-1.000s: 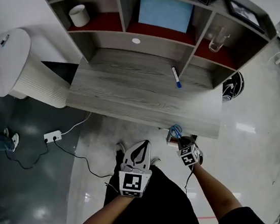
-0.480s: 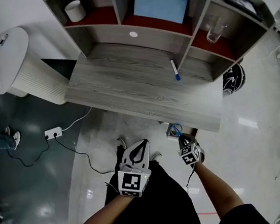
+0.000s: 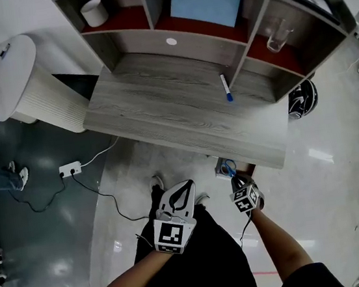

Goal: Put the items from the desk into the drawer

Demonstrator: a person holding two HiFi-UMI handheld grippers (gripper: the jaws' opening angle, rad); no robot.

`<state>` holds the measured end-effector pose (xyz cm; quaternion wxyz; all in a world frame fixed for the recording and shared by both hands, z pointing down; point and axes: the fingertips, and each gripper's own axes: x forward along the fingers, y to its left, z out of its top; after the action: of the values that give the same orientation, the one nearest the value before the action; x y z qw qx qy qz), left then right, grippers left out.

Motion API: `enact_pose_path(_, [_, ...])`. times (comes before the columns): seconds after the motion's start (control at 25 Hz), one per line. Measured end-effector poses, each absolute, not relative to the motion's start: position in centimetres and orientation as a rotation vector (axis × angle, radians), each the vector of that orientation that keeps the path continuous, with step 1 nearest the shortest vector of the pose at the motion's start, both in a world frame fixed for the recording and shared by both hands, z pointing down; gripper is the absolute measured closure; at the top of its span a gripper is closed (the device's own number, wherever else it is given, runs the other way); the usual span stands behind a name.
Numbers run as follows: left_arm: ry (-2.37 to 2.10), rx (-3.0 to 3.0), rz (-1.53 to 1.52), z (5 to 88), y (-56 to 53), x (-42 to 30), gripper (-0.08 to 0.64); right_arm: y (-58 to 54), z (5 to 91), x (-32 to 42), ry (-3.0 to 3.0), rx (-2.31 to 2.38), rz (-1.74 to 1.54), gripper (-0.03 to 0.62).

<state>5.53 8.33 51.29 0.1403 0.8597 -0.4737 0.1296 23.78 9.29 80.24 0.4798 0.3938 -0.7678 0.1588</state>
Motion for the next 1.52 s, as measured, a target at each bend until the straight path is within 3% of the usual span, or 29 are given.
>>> enact_pose_path(1.52, [-1.386, 2.451, 0.456, 55.7, 7.2, 9.4, 0.557, 6.6, 90.8, 27.4, -1.854, 0.733, 0.317, 0.515])
